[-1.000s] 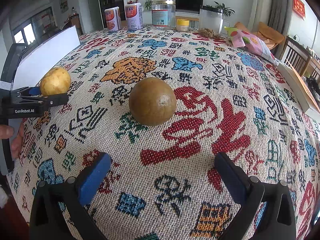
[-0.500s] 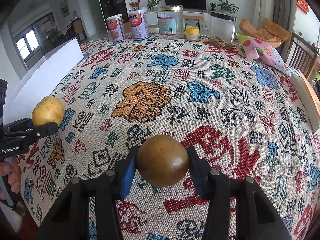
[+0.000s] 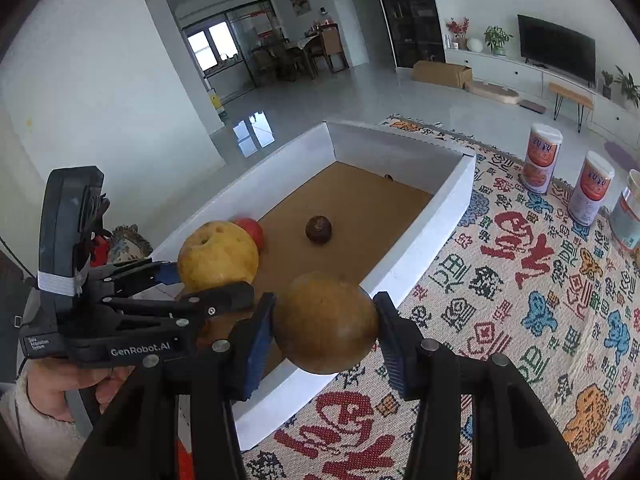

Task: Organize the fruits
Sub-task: 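Carry the yellow apple and brown fruit into the tray and open both tools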

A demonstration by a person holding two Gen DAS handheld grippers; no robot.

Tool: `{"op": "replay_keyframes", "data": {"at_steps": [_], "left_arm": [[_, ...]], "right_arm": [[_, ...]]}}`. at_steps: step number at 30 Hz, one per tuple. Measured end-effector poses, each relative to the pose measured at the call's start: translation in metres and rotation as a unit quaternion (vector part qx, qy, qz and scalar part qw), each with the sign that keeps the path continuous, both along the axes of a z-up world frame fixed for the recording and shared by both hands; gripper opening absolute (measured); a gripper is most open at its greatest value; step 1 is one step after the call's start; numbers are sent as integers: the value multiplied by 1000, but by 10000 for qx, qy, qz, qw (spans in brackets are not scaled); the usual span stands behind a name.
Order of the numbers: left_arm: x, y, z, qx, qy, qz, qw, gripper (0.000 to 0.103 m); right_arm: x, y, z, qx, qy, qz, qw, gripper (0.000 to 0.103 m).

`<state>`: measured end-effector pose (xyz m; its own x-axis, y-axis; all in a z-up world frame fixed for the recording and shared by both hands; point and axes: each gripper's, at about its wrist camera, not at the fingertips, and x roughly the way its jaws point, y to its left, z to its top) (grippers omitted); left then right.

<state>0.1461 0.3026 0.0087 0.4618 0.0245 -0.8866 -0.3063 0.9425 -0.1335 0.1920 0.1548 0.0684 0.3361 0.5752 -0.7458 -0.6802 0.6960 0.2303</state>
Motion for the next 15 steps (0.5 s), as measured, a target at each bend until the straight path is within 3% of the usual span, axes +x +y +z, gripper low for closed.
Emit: {"op": "replay_keyframes", "data": {"at_steps": [2,4,6,8,9,12,14,15], "left_arm": [[8,8,-29,-147,421,58,9990,66],[14,10,-41,-270,755,105,9967,66],[13,9,-35,-143,606,-10,9981,67],[14,6,-33,188,626,-36,9979,75],[13,6,-32,176,568,-49,9982,81],[2,8,-20,237,171,-79,9995,81],[-11,-1,2,710,-262,-99,9971,81],[-17,-6,13,1011,-469,-108,9937,86]], "right_arm": [[17,39,-15,-360,89,60,9993,49],[33,66,-33,-661,270,52,9974,49],[44,86,-51,-947,374,71,9948,49],[52,99,-66,-1151,432,11,9924,50],[56,102,-72,-1174,485,-22,9919,51],[59,101,-72,-1038,486,-170,9933,74],[57,92,-60,-832,352,-313,9954,87],[54,84,-51,-760,278,-416,9959,90]]}}
